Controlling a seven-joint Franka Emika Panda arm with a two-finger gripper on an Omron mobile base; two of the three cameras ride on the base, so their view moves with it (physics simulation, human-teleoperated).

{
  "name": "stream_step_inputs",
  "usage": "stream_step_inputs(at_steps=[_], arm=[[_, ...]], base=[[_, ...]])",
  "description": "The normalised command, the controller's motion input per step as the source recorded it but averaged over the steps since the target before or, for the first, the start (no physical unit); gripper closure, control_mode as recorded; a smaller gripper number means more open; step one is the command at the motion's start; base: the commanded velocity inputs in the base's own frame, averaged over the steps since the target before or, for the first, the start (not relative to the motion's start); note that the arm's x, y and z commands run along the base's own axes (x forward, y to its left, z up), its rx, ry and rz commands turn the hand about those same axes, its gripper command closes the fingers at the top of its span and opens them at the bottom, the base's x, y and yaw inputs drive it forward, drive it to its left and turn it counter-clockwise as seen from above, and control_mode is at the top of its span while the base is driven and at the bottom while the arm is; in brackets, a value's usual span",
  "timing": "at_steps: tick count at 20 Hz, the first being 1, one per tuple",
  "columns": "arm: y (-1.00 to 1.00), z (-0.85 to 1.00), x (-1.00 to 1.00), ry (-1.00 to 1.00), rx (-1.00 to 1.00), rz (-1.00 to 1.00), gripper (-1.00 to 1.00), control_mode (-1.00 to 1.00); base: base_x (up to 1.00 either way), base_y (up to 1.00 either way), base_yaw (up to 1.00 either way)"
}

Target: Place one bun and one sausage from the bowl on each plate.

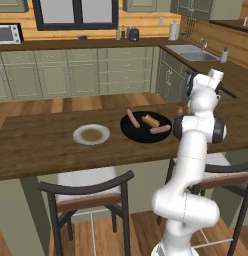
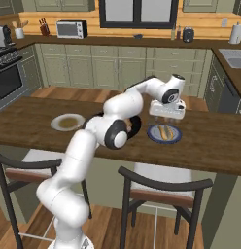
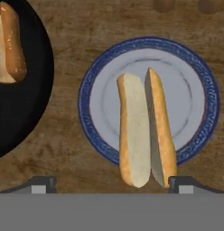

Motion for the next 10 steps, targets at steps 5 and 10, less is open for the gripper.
stream_step_inputs(at_steps=[5,10], arm=[[1.0,0.29,-0.14,-0.01,0.0,0.0,-1.0,-1.0],[1.0,0.4,-0.18,0.0,0.03,0.04,-1.0,-1.0]], base=[[0.0,0.0,0.0],[0.0,0.0,0.0]])
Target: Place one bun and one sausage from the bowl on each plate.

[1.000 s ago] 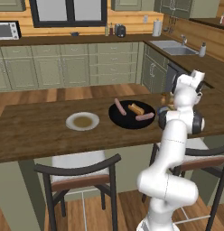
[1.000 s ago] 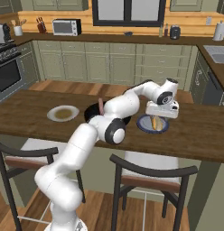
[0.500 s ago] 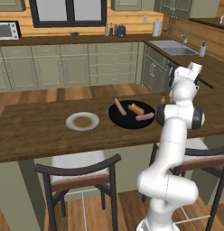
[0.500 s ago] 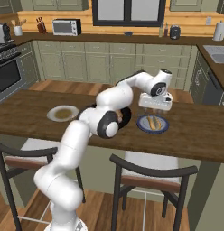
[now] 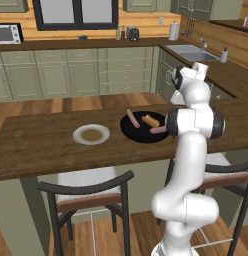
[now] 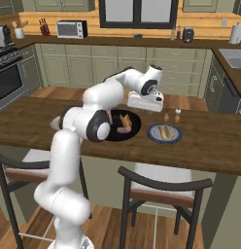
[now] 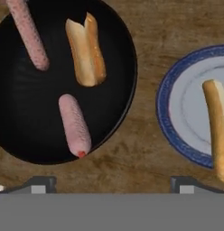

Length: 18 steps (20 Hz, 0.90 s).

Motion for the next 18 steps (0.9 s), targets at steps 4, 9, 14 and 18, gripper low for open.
stream_step_inputs(at_steps=[4,9,14,18], arm=[[1.0,0.11,-0.18,0.0,-0.03,0.3,-1.0,-1.0],[0.99,-0.17,-0.14,0.01,-0.22,0.55,-1.0,-1.0],[0.28,-0.19,0.06,0.05,-0.28,0.34,-1.0,-1.0],[-0.28,-0.47,0.24,0.12,-0.04,0.0,-1.0,-1.0]], base=[[0.0,0.0,0.0],[0.0,0.0,0.0],[0.0,0.0,0.0],[0.0,0.0,0.0]])
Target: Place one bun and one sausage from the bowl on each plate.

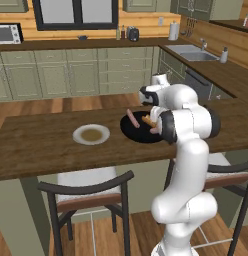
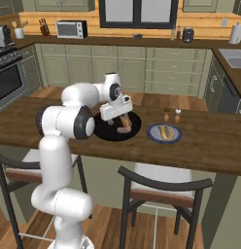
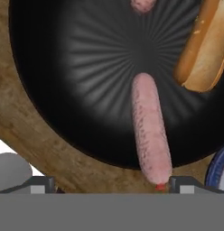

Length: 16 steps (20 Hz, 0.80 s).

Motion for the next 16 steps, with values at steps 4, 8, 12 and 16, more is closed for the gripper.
stream_step_inputs(at_steps=[4,8,12,16], arm=[[0.0,-0.3,0.26,0.02,-0.01,-0.02,-1.0,-1.0],[0.0,-0.14,0.33,0.0,0.0,0.0,-1.0,-1.0],[-0.13,-0.26,0.37,0.0,-0.01,0.0,-1.0,-1.0],[-0.19,-0.31,0.03,0.0,0.0,0.0,-1.0,-1.0]], base=[[0.0,0.0,0.0],[0.0,0.0,0.0],[0.0,0.0,0.0],[0.0,0.0,0.0]])
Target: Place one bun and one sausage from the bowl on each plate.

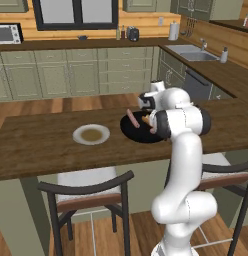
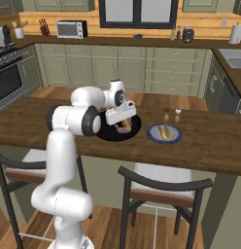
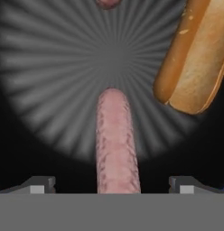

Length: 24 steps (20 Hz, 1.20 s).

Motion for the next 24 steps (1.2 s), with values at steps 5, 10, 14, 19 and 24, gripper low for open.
stream_step_inputs(at_steps=[5,10,14,19,24], arm=[[-0.11,-0.18,-0.12,0.0,0.0,0.0,-1.0,-1.0],[0.0,-0.23,-0.16,0.0,-0.01,0.01,-1.0,-1.0],[0.0,-0.34,0.02,0.0,-0.05,0.0,-1.0,-1.0],[-0.08,-0.12,0.05,-0.1,0.0,0.04,-1.0,-1.0],[0.0,-0.01,0.0,0.0,0.0,0.01,1.0,-1.0]], base=[[0.0,0.0,0.0],[0.0,0.0,0.0],[0.0,0.0,0.0],[0.0,0.0,0.0],[0.0,0.0,0.0]])
